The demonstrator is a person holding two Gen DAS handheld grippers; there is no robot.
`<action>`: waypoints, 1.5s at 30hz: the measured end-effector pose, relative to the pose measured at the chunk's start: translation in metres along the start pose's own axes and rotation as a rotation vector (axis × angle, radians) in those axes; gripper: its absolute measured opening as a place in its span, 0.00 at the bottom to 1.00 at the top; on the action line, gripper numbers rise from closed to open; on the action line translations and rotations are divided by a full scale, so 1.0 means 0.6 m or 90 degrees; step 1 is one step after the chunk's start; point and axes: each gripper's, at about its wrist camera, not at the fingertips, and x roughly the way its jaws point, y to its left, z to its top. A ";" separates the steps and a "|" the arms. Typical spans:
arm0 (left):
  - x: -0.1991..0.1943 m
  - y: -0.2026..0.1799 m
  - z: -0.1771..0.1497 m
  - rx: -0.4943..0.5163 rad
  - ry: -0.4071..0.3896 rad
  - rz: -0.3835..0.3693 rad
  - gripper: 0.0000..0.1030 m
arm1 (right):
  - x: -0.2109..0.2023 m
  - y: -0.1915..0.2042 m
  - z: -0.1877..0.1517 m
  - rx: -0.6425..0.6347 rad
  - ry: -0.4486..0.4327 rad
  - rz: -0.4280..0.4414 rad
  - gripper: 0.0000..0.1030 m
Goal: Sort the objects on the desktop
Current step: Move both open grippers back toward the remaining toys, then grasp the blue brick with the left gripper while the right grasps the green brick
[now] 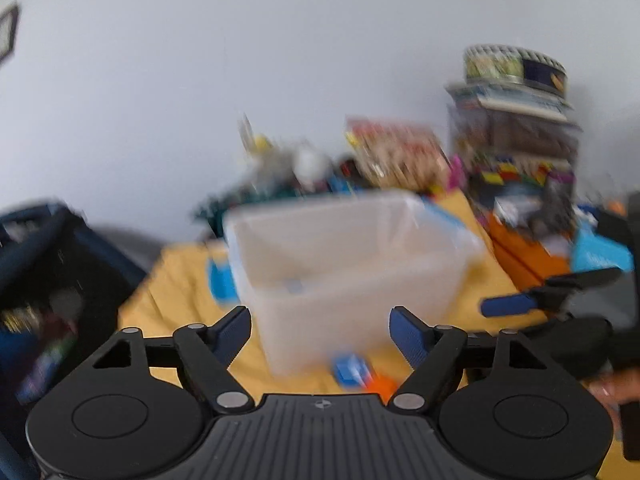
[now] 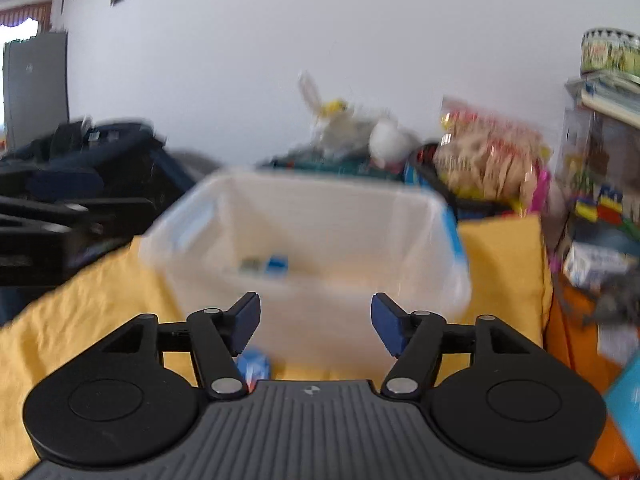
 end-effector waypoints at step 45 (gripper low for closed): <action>-0.007 0.019 -0.156 -0.082 0.223 -0.121 0.37 | 0.020 0.097 -0.133 -0.135 0.140 0.095 0.56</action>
